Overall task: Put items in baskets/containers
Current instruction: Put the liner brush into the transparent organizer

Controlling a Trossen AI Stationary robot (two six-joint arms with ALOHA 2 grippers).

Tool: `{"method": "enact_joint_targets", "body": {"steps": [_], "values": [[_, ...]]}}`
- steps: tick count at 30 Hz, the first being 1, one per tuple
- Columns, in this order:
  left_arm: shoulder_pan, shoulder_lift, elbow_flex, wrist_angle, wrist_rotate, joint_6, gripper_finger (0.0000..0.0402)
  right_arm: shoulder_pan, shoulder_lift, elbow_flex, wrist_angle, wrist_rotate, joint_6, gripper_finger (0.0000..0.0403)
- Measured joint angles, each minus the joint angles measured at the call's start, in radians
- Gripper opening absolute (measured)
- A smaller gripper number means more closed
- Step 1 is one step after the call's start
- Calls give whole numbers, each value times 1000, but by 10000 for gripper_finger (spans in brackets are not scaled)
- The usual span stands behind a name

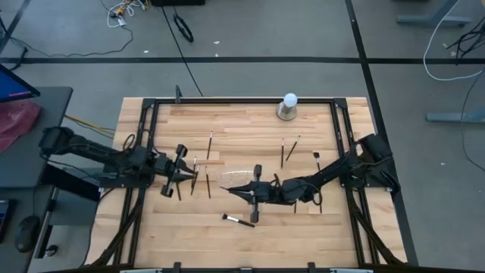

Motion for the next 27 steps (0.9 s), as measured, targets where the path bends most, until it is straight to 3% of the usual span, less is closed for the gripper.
{"method": "enact_joint_targets", "body": {"steps": [9, 13, 19, 27], "values": [[-55, 304, 210, 10, 1, 36, 197, -19, 38, 40, 12, -45, 1, 5], [-93, 411, 292, 23, 0, 118, 228, -19, 38, 40, 15, -45, -8, 5], [-141, 534, 369, 148, -40, 156, 209, -18, 38, 40, 6, -45, -10, 5], [-149, 558, 377, 219, -78, 169, 127, -18, 38, 40, -1, -45, -10, 5]]}}
